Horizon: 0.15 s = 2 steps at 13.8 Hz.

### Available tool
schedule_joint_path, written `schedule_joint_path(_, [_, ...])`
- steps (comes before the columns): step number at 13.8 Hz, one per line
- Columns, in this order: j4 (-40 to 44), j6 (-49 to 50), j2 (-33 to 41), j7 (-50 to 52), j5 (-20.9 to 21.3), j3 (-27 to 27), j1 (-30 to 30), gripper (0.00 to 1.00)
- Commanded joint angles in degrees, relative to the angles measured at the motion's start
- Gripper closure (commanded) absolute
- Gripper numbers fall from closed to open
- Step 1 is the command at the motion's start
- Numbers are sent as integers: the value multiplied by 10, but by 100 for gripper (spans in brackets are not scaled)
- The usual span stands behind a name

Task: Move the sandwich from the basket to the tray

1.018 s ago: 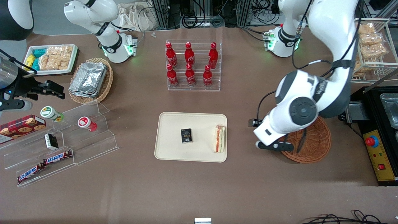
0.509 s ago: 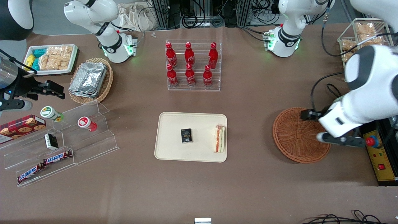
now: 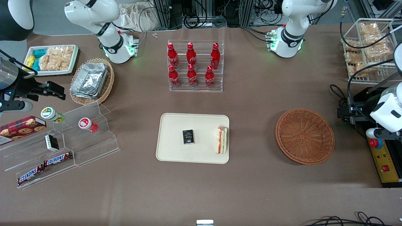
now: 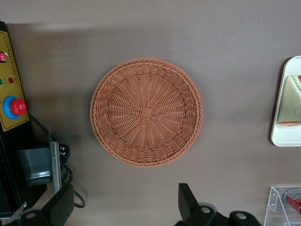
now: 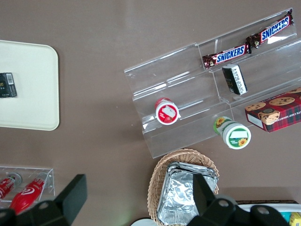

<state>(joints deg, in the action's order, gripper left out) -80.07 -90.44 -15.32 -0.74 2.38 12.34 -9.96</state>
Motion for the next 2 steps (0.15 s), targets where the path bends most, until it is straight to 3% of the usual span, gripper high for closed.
schedule_joint_path(1, [2,5,1,29,10,5,2,0])
schedule_joint_path(2, [1,4,1,30,10,5,2,0])
